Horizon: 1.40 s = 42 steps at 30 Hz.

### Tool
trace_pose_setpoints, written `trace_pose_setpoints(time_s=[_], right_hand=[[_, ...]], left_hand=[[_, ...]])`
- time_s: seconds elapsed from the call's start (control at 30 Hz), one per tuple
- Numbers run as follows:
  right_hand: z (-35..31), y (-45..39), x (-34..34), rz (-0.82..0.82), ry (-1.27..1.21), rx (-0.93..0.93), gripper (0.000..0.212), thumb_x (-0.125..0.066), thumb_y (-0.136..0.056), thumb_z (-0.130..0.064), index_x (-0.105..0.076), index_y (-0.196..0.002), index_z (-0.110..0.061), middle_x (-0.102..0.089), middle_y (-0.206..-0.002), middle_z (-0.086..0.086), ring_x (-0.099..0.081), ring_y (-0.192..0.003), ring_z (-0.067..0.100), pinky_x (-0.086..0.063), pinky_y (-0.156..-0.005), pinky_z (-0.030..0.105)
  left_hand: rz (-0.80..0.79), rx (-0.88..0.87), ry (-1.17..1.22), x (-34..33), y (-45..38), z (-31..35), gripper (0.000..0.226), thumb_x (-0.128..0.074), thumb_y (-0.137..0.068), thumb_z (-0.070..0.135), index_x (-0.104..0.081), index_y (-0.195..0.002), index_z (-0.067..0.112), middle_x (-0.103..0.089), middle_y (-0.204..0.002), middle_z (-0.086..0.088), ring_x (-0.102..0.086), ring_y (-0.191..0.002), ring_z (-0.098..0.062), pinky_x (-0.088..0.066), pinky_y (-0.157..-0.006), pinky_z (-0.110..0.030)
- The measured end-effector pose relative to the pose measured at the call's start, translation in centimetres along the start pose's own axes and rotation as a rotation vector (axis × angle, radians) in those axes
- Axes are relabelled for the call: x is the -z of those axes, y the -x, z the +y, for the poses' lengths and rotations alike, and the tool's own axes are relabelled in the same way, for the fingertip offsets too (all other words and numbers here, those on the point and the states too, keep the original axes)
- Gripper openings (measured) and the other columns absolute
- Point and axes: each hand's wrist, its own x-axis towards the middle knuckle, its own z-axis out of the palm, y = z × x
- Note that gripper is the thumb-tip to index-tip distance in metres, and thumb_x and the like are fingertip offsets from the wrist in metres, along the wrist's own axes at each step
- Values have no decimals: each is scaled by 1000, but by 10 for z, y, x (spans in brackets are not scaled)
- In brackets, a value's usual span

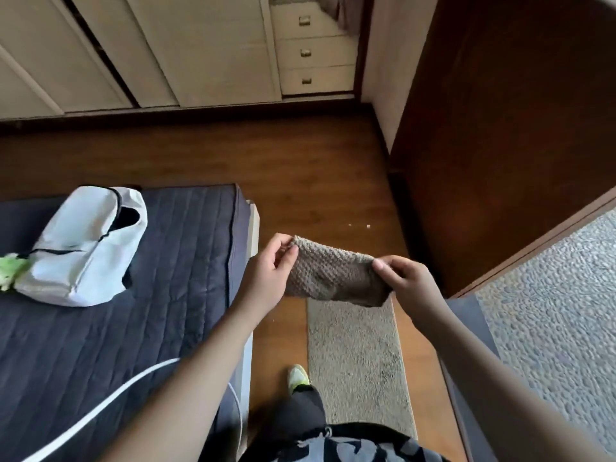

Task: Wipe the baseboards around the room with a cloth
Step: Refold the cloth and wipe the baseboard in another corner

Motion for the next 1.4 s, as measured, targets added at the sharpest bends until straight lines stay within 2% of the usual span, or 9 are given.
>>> trace_pose_setpoints(time_s=[0.1, 0.2, 0.37, 0.53, 0.67, 0.77, 1.03, 1.2, 1.4], right_hand=[[-26, -43, -16, -44, -191, -48, 45, -71, -84, -51, -62, -73, -7, -55, -71, 3, -51, -71, 19, -39, -67, 34], [-43, -78, -30, -118, -497, -204, 78, -76, -72, -60, -62, -107, 7, -63, -91, 16, -61, -84, 27, -50, -75, 35], [-53, -111, -41, -292, -691, -269, 50, -37, -93, -51, -70, -118, -23, -68, -119, 9, -65, -105, 29, -48, -87, 47], [-60, -152, -42, -51, -669, -238, 19, -60, -92, -18, -70, -108, -14, -70, -109, 15, -68, -99, 29, -56, -84, 39], [-61, -209, -31, 136, -773, -317, 15, -60, -96, -16, -70, -106, -13, -70, -115, 18, -66, -109, 34, -51, -97, 53], [-66, -257, -19, 127, -892, -351, 11, -57, -98, -15, -67, -100, -13, -73, -103, 16, -71, -94, 32, -56, -81, 57], [-63, -375, 26, -45, -569, -253, 9, -60, -93, -7, -66, -94, -14, -66, -94, 15, -65, -80, 24, -54, -63, 31], [-76, -432, 34, -182, -253, -19, 28, -68, -89, -5, -63, -116, -10, -70, -115, 3, -67, -103, 10, -52, -82, 18], [-108, -498, 4, -456, 14, 204, 52, -72, -87, -26, -54, -136, -24, -62, -132, -11, -55, -123, 1, -44, -102, 20]], left_hand=[[-2, 12, 44, 17, -37, -7, 8, -45, -104, 34, -51, -107, 29, -58, -85, 14, -56, -79, 5, -41, -65, -15], [-46, 161, 252, 29, -69, 0, 12, -42, -106, 36, -52, -102, 31, -56, -88, 14, -53, -79, 5, -40, -74, -17], [-9, 488, 753, 29, -114, 1, 22, -48, -105, 35, -61, -101, 17, -64, -92, -6, -62, -88, -23, -45, -75, -33], [-139, 725, 994, 27, -155, -2, 45, -53, -99, 45, -61, -122, 8, -69, -116, -19, -69, -102, -32, -54, -86, -43], [-277, 593, 1103, 16, -194, -4, 54, -70, -88, 27, -53, -135, 7, -70, -122, -12, -68, -109, -22, -56, -87, -34], [-286, 496, 919, 2, -232, 3, 50, -69, -86, 2, -54, -130, 21, -72, -114, 5, -69, -100, -4, -52, -74, -14], [-88, 224, 180, -16, -348, 30, 52, -67, -93, 9, -53, -112, 55, -56, -123, 24, -49, -112, 13, -39, -100, -17], [-142, 86, -1, -10, -394, 41, 48, -57, -95, 5, -59, -113, 49, -61, -115, 25, -56, -104, 11, -52, -81, -16], [-156, 4, -105, 10, -449, 30, 49, -55, -93, 5, -58, -119, 46, -64, -117, 21, -62, -103, -9, -51, -92, -34]])
